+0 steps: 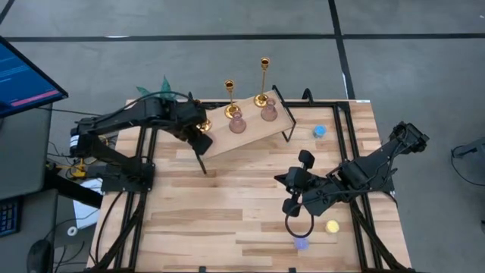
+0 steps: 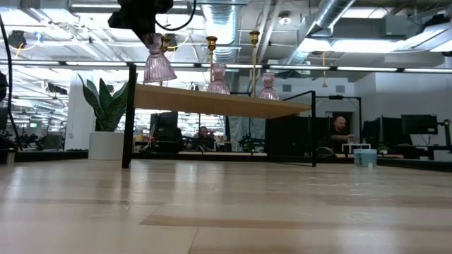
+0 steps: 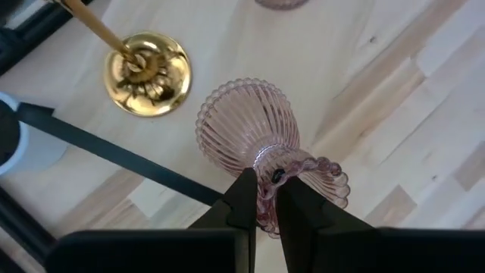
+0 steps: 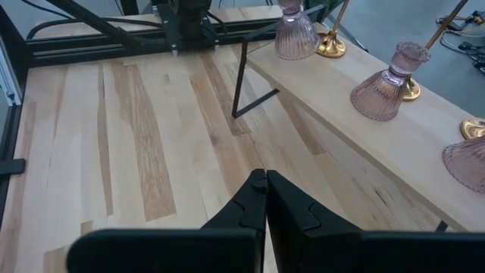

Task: Pick & Place candle stick holders
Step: Put the pink glass candle holder on the shelf

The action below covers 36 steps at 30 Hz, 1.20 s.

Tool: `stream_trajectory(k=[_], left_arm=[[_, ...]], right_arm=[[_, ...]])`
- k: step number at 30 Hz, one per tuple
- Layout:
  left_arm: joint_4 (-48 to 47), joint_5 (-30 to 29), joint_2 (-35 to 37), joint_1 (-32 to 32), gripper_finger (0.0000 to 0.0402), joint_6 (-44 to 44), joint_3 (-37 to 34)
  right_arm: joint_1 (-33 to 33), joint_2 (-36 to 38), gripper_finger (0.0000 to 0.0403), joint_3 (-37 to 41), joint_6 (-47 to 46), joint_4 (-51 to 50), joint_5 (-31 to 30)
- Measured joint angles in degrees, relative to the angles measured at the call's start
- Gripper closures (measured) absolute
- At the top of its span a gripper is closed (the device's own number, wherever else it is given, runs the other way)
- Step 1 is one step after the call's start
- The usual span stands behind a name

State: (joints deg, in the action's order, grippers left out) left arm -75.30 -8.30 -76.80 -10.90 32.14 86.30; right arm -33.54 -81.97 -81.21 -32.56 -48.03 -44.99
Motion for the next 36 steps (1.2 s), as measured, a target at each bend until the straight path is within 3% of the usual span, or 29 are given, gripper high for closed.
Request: stream_trajectory(k=[36], left_arm=[[-0.75, 0.23, -2.72, -2.38, 0.0363, -2.01, 0.00]], right_arm=[[-0.02, 0.00, 0.0403, 0.00, -0.02, 0.02, 0.00]])
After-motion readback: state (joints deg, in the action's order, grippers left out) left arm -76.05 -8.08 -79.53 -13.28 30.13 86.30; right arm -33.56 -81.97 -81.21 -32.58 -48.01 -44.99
